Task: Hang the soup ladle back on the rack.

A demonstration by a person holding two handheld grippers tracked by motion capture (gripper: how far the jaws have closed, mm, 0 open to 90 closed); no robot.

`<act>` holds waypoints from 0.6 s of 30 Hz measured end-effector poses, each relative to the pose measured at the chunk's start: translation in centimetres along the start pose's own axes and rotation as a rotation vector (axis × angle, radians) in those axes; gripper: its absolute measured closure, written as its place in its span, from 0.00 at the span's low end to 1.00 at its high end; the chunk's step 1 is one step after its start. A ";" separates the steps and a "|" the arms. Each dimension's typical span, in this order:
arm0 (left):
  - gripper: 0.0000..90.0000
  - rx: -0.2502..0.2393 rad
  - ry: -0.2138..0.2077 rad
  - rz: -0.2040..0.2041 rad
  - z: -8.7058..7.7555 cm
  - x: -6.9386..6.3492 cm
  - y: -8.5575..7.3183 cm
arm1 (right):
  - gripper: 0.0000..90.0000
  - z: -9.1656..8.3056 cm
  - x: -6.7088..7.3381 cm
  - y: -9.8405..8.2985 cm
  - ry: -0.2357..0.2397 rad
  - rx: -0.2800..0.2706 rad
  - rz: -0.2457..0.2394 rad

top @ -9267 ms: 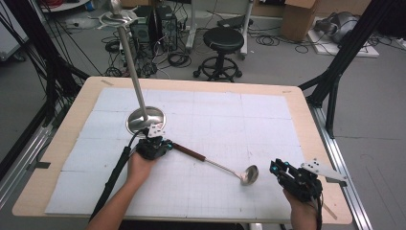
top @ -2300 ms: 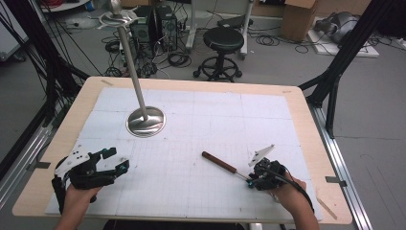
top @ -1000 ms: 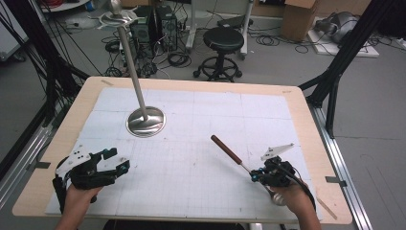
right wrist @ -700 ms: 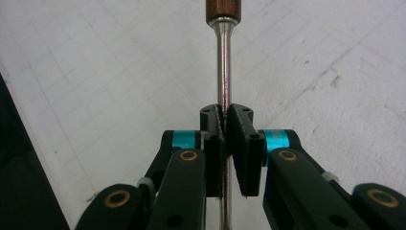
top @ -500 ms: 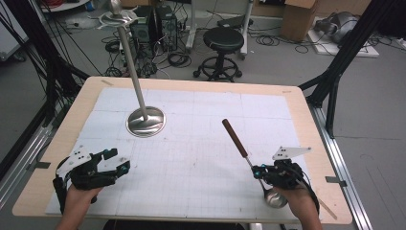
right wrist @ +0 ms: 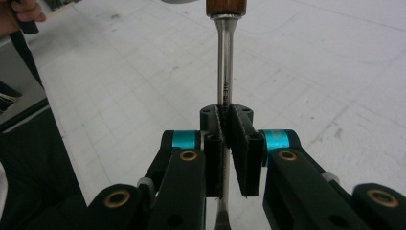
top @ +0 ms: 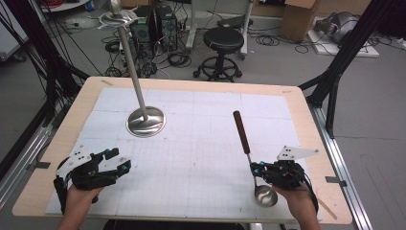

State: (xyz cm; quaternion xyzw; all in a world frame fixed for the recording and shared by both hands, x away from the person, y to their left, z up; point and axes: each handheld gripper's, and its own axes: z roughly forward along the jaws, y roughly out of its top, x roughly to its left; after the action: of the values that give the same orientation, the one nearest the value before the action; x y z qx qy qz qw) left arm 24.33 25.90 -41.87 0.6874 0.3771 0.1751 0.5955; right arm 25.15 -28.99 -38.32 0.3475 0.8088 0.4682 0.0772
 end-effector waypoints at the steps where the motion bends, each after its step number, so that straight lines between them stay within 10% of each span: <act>1: 0.30 -0.009 -0.005 -0.004 0.0 -0.1 0.0 | 0.93 0.0 0.2 0.1 0.003 -0.005 0.000; 18: 0.33 -0.022 -0.020 0.011 -0.3 -0.6 0.5 | 0.93 1.7 1.7 2.5 0.065 -0.065 -0.035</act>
State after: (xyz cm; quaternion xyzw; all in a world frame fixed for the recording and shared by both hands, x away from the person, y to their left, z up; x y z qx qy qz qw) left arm 23.94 25.67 -41.25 0.6849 0.3652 0.1755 0.6057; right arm 25.81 -25.89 -36.91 0.3151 0.8012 0.5038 0.0702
